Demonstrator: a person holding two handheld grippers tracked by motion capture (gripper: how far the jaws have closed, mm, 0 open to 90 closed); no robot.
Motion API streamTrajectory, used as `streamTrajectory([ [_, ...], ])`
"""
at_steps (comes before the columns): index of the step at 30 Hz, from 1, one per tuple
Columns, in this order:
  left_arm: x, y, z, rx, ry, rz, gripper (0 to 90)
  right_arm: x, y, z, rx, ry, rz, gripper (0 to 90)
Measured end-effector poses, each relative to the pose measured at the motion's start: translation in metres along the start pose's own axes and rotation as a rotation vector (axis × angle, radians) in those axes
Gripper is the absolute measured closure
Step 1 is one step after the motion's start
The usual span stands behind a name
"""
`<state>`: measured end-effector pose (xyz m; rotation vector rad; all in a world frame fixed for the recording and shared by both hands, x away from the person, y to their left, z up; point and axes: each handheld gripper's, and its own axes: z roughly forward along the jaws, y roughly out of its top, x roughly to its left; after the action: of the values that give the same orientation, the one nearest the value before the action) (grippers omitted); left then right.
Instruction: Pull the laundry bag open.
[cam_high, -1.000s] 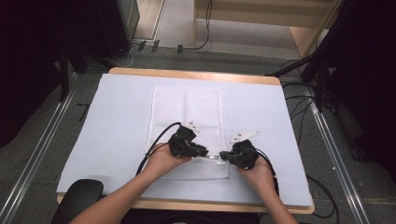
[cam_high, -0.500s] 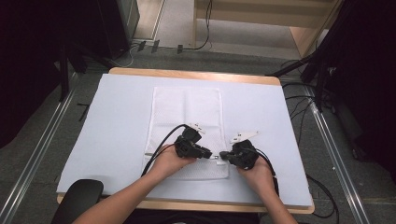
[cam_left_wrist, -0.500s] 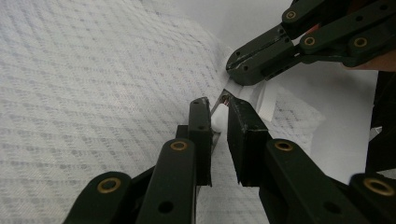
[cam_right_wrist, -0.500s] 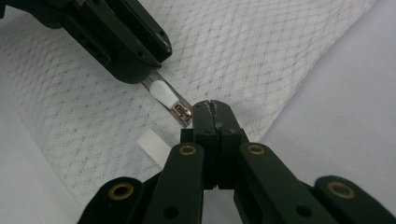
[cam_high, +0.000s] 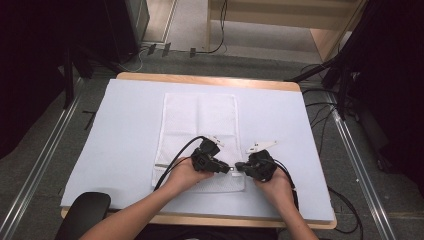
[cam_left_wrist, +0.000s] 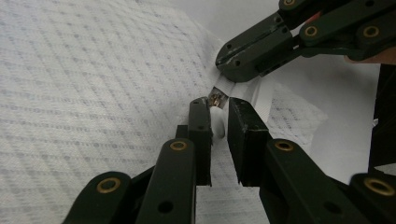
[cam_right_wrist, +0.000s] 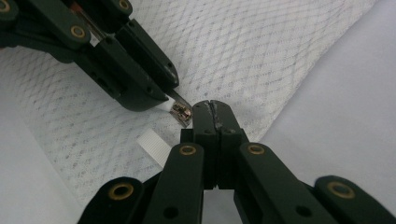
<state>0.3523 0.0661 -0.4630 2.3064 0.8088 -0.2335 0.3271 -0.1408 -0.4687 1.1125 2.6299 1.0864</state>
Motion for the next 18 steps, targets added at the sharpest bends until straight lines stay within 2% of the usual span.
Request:
streamTrajectory([
  [8,-0.003,-0.0023,0.0026,-0.016,0.012,0.008,84.1,0.0,0.0,-0.0001,0.001,0.0,-0.002,90.0],
  [10,-0.0011,-0.0026,0.0022,-0.015,-0.004,0.0,87.5,0.0001,0.0,-0.0001,0.002,-0.001,-0.001,90.0],
  [15,0.0026,-0.0017,0.0023,-0.02,-0.025,-0.033,87.6,0.0007,0.0,0.0002,-0.001,-0.003,-0.002,90.0],
  [18,0.0024,-0.0019,0.0034,-0.024,-0.025,-0.034,86.0,0.0005,-0.0001,0.0001,0.0,-0.002,-0.004,90.0],
])
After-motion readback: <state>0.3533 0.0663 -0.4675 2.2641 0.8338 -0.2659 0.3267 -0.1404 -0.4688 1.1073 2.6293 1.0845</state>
